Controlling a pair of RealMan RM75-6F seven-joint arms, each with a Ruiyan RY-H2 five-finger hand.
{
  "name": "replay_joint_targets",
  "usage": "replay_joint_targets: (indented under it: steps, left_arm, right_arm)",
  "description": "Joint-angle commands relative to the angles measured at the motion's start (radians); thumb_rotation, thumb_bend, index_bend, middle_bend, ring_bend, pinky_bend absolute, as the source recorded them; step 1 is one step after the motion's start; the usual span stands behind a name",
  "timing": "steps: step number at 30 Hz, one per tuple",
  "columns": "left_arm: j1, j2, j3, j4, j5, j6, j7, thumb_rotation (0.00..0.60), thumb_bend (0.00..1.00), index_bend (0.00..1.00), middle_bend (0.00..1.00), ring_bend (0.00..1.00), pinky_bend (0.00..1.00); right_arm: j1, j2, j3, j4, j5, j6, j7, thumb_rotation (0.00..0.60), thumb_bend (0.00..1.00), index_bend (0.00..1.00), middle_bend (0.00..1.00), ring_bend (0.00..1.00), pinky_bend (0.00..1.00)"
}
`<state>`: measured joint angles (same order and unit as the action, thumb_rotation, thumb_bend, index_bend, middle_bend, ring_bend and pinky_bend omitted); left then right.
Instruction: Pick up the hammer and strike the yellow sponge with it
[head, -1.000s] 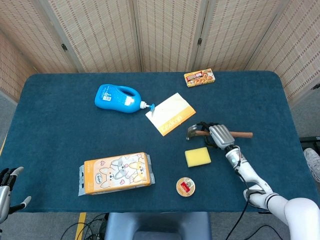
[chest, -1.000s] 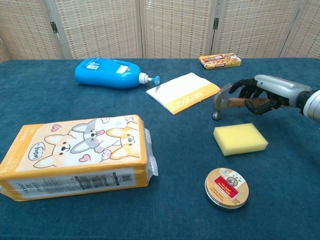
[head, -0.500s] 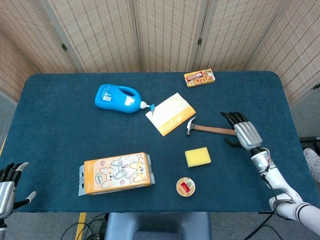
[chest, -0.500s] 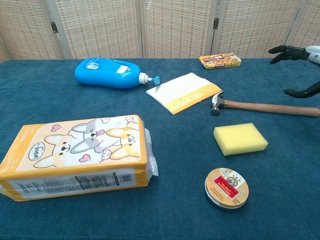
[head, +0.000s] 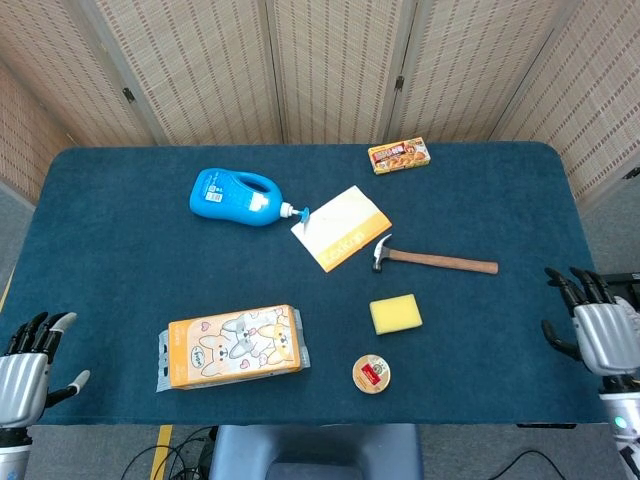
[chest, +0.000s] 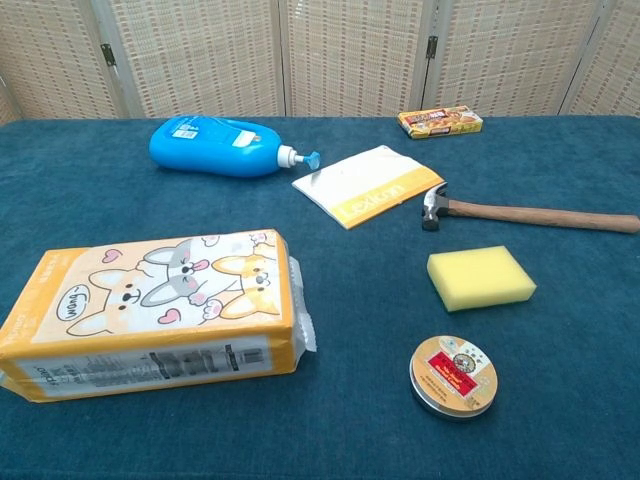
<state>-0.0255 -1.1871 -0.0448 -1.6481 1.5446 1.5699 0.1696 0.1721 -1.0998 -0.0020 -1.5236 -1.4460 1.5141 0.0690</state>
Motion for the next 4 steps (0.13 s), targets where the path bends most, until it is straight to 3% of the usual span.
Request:
replay_joint_targets:
  steps: [1, 4]
  left_arm:
    - [-0.006, -0.001, -0.001, -0.007, -0.001, -0.007, 0.011, 0.6, 0.21, 0.18, 0.2, 0.12, 0.18]
    - [-0.013, 0.001, -0.003, -0.014, -0.01, -0.022, 0.02, 0.6, 0.21, 0.18, 0.2, 0.12, 0.18]
  right_arm:
    - [-0.034, 0.013, -0.004, -0.005, -0.002, 0.03, 0.009, 0.6, 0.3, 0.14, 0.28, 0.12, 0.13]
    - [-0.039, 0.001, 0.007, 0.015, 0.003, 0.025, 0.028, 0.6, 0.3, 0.14, 0.29, 0.12, 0.13]
